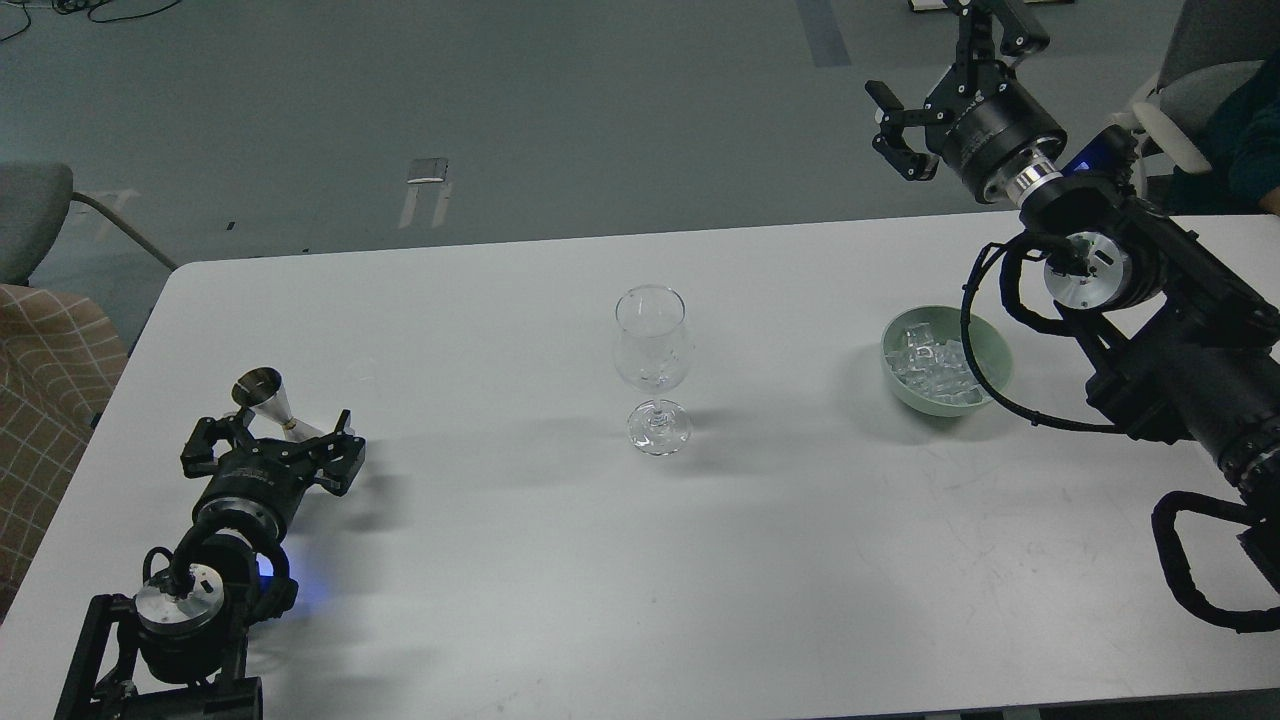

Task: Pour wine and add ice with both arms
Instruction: 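Close the left gripper around the silver jigger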

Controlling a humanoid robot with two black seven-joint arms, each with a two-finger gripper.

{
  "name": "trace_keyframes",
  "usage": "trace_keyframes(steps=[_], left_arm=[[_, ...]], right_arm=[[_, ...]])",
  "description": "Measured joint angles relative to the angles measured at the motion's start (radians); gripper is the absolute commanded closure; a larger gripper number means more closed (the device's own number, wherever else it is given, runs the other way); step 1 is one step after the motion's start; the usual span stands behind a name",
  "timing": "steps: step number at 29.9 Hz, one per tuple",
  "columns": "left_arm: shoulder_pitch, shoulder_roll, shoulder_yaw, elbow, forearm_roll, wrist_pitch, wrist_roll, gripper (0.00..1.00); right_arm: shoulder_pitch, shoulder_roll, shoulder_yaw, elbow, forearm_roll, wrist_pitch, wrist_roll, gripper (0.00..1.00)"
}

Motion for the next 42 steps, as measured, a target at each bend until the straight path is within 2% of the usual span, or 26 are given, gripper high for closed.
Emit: trace_keyframes(steps=[10, 13, 15, 17, 20, 23, 27, 38, 42], left_arm=[[-0.034, 0.003, 0.000, 0.029, 0.048, -0.004, -0.020, 0.05], [-0.036, 0.009, 0.000, 0.038, 0.048, -0.004, -0.027, 0.09], [-0.036, 0.016, 0.000, 0.049, 0.047, -0.003, -0.030, 0.20], [-0.040, 0.022, -0.001, 0.065, 0.045, -0.002, -0.034, 0.35], [-0.046, 0.025, 0.000, 0.077, 0.046, -0.002, -0.039, 0.39], [-0.046, 0.025, 0.000, 0.080, 0.047, -0.002, -0.043, 0.49], [-0.048, 0.025, 0.001, 0.080, 0.047, -0.002, -0.044, 0.55], [-0.049, 0.025, 0.000, 0.081, 0.039, -0.004, -0.034, 0.61], [-0.050, 0.025, -0.002, 0.081, 0.033, -0.005, -0.034, 0.70]], right_arm=[[0.002, -0.002, 0.000, 0.000, 0.000, 0.000, 0.000, 0.00], [0.002, -0.003, 0.000, -0.001, 0.000, 0.000, 0.000, 0.00], [0.003, -0.003, 0.000, -0.001, 0.000, 0.000, 0.000, 0.00], [0.004, -0.003, 0.000, -0.001, 0.000, 0.000, 0.000, 0.00], [0.004, -0.003, -0.001, -0.002, 0.000, 0.000, 0.000, 0.00], [0.004, -0.003, -0.001, -0.003, 0.000, 0.000, 0.000, 0.00], [0.004, -0.002, -0.002, -0.003, -0.001, 0.000, 0.000, 0.00], [0.004, -0.003, -0.002, -0.003, -0.001, 0.000, 0.000, 0.00], [0.006, -0.004, -0.002, -0.003, -0.001, 0.000, 0.000, 0.00]])
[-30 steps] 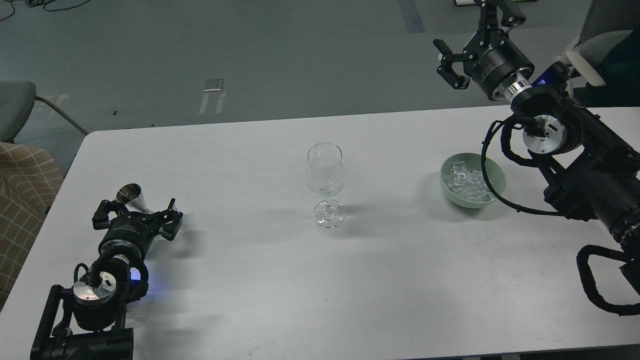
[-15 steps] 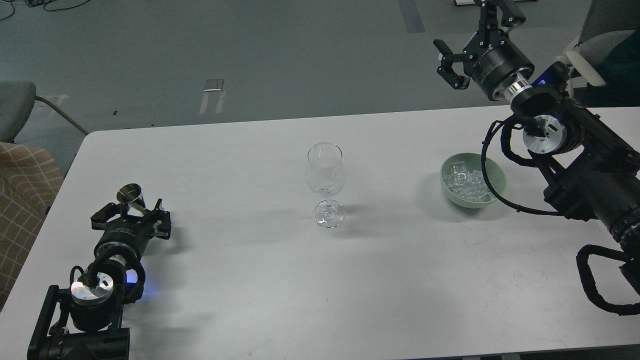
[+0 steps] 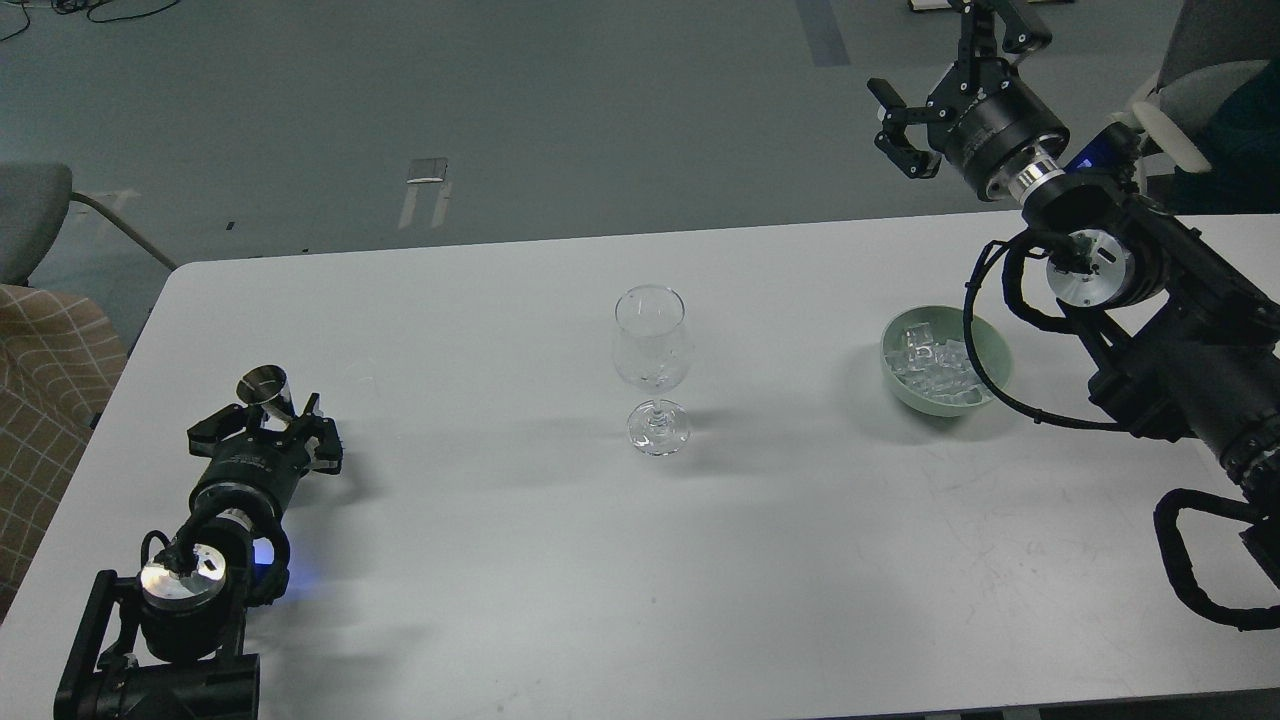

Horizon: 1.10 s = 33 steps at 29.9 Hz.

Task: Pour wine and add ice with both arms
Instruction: 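Close the left gripper around the silver jigger, then lift the jigger with the left gripper and carry it toward the wine glass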

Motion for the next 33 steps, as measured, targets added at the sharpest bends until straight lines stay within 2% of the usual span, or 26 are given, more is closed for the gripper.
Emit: trace_keyframes(steps=[6, 11, 18, 21, 33], left_arm=[[-0.001, -0.001, 0.000, 0.000, 0.000, -0.013, 0.000, 0.84], [-0.001, -0.002, 0.000, 0.000, -0.001, -0.031, -0.003, 0.91], [0.000, -0.006, -0.009, -0.005, -0.002, -0.048, -0.007, 0.93], [0.000, -0.008, -0.012, -0.012, -0.005, -0.054, -0.007, 1.00], [-0.015, -0.011, -0.012, -0.072, -0.048, -0.048, 0.003, 1.00]], right_arm=[[0.001, 0.000, 0.000, 0.000, 0.000, -0.001, 0.000, 0.00], [0.001, 0.000, 0.000, 0.000, 0.000, -0.002, 0.000, 0.00], [0.001, 0.001, 0.000, 0.000, 0.000, -0.003, 0.000, 0.00], [0.001, 0.001, 0.000, 0.000, 0.000, -0.003, 0.000, 0.00], [-0.003, 0.016, -0.002, -0.010, -0.001, -0.005, 0.000, 0.00]])
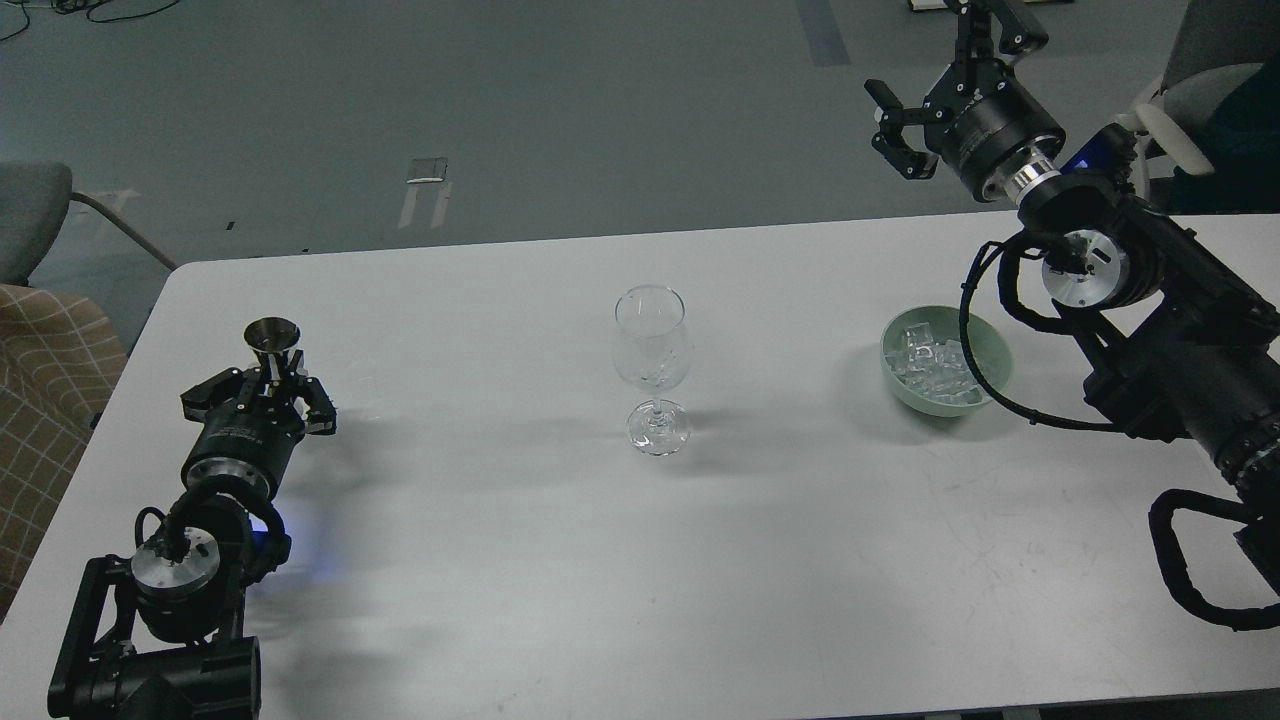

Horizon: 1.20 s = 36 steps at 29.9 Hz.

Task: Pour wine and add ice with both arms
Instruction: 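Lift the jigger with the left gripper and carry it toward the wine glass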

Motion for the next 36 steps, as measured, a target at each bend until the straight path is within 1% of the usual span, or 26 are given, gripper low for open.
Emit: trace_keyframes(steps=[7, 13, 20, 26, 31, 36], left_arm=[[0.000, -0.015, 0.013, -0.056, -0.014, 0.026, 0.015, 1.00], [0.001, -0.019, 0.027, -0.150, -0.013, 0.079, 0.038, 1.00], [0.018, -0.020, 0.085, -0.244, -0.011, 0.126, 0.047, 1.00], [0.045, -0.020, 0.121, -0.336, -0.010, 0.184, 0.070, 1.00], [0.081, -0.020, 0.172, -0.421, -0.005, 0.234, 0.074, 1.00], [0.125, -0.020, 0.215, -0.486, 0.003, 0.258, 0.082, 1.00]], right_arm=[[0.009, 0.010, -0.007, -0.016, 0.000, -0.008, 0.000, 0.00], [0.016, 0.001, -0.008, -0.016, 0.000, -0.009, 0.000, 0.00], [0.017, -0.001, -0.009, -0.015, 0.001, -0.009, 0.000, 0.00], [0.017, -0.001, -0.009, -0.014, 0.001, -0.011, 0.000, 0.00], [0.017, -0.002, -0.009, -0.014, 0.003, -0.018, 0.000, 0.00], [0.013, -0.002, -0.009, -0.012, 0.003, -0.022, 0.000, 0.00]])
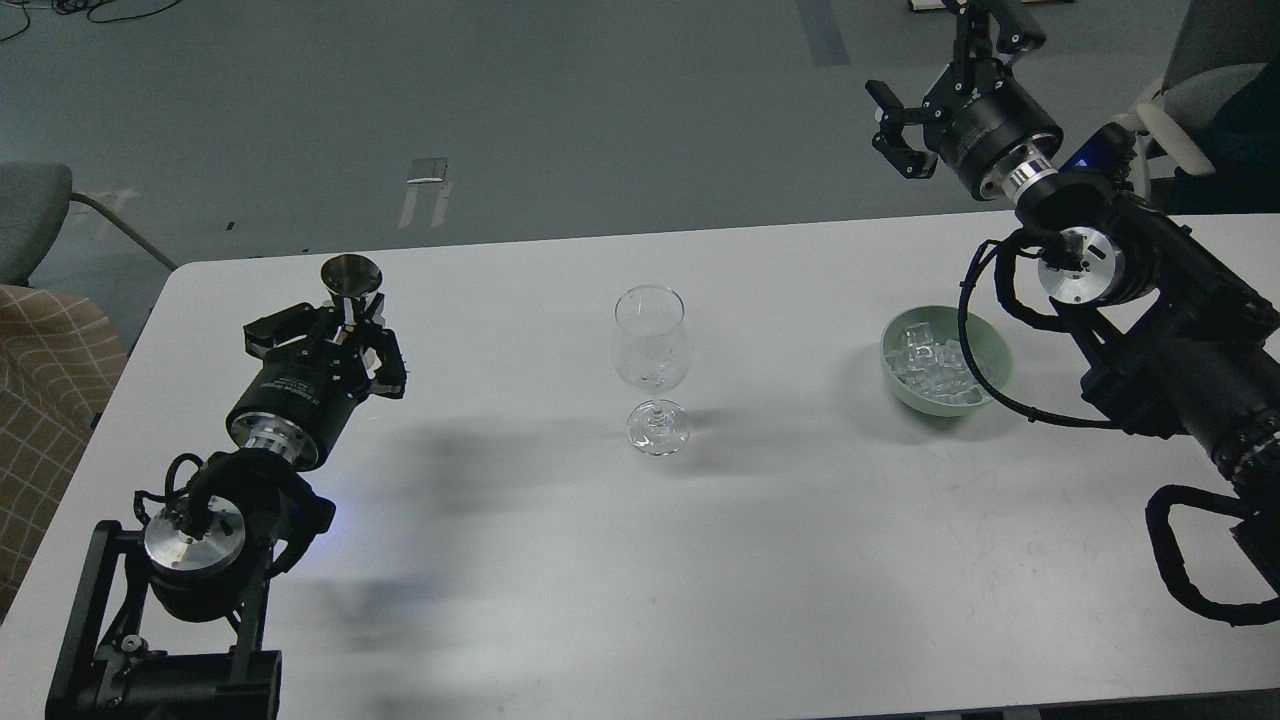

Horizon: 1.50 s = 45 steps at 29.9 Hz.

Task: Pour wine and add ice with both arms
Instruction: 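Lift the jigger with the left gripper and carry it toward the wine glass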

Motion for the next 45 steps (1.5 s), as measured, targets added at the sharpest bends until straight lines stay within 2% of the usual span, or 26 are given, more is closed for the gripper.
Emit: trace_keyframes(steps=[17, 23, 33, 45], left_arm=[[0.010, 0.000, 0.075, -0.091, 0.029, 0.080, 0.017, 1.00], [-0.039, 0.000, 0.120, -0.092, 0.054, 0.100, 0.021, 1.00], [-0.124, 0.000, 0.203, -0.056, 0.104, 0.108, 0.021, 1.00], [-0.216, 0.000, 0.239, 0.018, 0.132, 0.109, 0.023, 1.00]], right_arm=[[-0.008, 0.000, 0.000, 0.004, 0.000, -0.002, -0.001, 0.00], [-0.007, -0.004, 0.000, 0.005, 0.000, -0.002, -0.002, 0.00], [-0.007, -0.008, 0.000, 0.007, 0.000, -0.002, -0.002, 0.00], [-0.009, -0.008, 0.000, 0.007, 0.001, -0.002, -0.002, 0.00]])
